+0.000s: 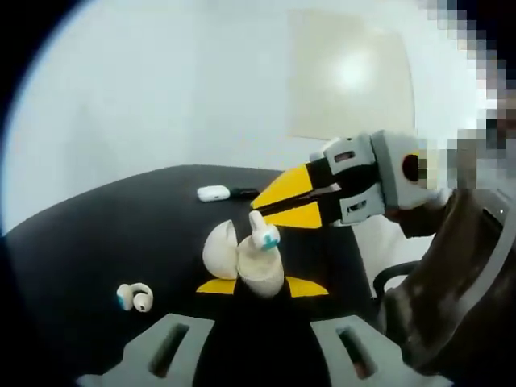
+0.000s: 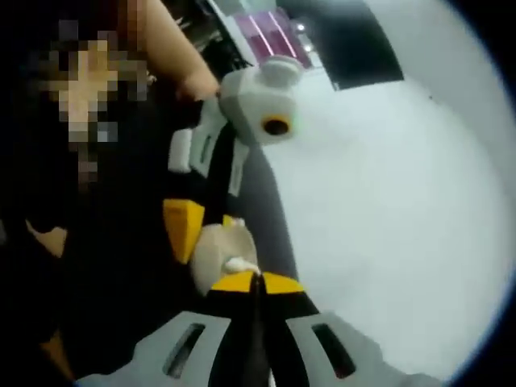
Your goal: Pick up three earphones and place each one into its charging case using tactile feedback, ensure that each earphone is properly inserted and securely positioned inside the case.
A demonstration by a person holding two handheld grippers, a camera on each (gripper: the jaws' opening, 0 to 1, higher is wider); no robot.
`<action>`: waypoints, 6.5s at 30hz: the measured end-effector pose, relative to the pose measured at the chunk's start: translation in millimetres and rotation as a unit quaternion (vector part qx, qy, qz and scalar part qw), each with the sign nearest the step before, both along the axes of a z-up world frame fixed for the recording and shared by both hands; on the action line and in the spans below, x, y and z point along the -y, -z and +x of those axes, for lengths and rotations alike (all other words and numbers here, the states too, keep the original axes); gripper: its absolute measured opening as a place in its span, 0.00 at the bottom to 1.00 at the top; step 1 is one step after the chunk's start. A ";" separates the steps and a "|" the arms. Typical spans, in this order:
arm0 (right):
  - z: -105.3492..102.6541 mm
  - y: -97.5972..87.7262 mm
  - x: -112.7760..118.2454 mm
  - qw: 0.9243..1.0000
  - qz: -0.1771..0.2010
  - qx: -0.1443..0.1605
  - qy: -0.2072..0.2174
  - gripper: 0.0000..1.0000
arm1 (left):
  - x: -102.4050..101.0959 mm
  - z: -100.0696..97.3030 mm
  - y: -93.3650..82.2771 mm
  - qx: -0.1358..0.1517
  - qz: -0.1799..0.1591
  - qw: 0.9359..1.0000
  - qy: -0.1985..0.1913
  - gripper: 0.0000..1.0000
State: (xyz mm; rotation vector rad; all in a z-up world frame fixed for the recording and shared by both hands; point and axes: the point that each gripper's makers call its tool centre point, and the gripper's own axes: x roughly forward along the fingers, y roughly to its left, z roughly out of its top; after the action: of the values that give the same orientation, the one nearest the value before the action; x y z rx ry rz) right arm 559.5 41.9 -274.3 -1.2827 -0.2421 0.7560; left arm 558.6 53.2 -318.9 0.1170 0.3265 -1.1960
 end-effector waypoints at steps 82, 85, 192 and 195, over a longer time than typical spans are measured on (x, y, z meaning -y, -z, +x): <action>2.0 -8.8 6.7 0.929 0.199 -0.301 -0.083 0.06 | 0.2 -2.8 -3.4 0.077 0.016 0.997 -0.023 0.18; 5.5 -1.9 12.1 0.901 0.227 -0.362 -0.072 0.06 | 0.5 -2.8 -3.4 0.077 0.016 0.997 -0.023 0.18; 74.1 45.6 -73.7 0.739 0.197 -0.642 0.050 0.10 | 4.2 -0.9 -3.5 0.083 0.013 0.996 -0.012 0.18; 74.8 45.9 -77.1 0.735 0.201 -0.645 0.058 0.10 | 4.3 -0.9 -3.5 0.084 0.014 0.996 -0.012 0.18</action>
State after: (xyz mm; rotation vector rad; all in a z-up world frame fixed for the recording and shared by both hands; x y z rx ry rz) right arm 634.3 119.0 -320.3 -0.1451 0.7747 1.2348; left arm 557.7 48.9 -315.4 0.2355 0.1959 -1.1506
